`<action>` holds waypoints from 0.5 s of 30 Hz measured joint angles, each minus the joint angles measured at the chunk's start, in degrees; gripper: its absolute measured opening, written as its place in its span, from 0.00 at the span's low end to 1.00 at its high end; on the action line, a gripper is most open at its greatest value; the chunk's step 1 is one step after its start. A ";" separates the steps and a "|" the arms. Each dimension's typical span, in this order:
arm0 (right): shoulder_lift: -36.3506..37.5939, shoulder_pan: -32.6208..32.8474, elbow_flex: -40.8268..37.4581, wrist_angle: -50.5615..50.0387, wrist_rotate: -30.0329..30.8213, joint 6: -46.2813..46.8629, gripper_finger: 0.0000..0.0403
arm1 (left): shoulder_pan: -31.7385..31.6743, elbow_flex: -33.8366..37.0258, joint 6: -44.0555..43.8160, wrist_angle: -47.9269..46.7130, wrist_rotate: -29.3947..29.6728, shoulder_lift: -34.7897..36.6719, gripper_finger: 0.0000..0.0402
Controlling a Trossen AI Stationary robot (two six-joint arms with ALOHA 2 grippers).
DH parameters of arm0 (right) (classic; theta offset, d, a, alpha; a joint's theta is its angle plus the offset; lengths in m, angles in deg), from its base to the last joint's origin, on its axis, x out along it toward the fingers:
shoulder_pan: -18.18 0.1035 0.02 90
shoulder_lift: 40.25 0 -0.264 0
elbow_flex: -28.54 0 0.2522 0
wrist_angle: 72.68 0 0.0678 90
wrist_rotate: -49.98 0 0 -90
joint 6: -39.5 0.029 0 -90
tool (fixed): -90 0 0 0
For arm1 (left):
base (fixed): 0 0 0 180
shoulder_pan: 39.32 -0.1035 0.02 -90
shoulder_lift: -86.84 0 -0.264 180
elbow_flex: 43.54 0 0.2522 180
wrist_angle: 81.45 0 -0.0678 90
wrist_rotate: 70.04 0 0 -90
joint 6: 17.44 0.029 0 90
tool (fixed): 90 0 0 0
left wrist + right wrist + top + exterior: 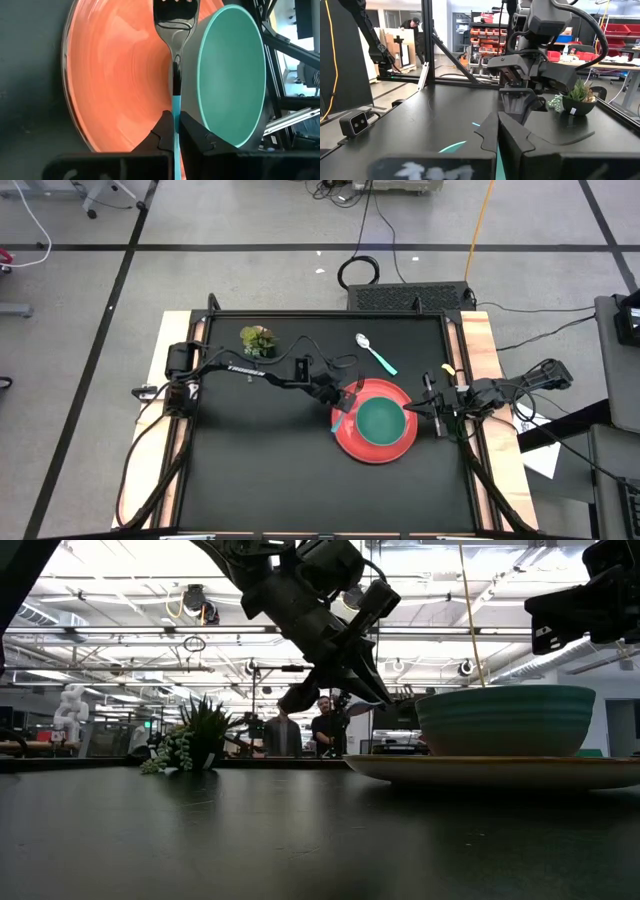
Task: Set table place
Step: Put the blue fork on the orange plate to the left of the green bowl
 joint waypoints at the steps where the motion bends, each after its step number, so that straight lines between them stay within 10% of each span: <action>1: 0.00 0.02 0.02 0.02 0.00 0.00 0.00 | -0.07 0.00 0.10 -0.10 0.00 0.00 0.02; 15: -0.07 0.02 0.02 -0.02 0.01 0.00 0.00 | 1.10 -0.05 -1.45 -1.37 -0.13 -1.77 0.02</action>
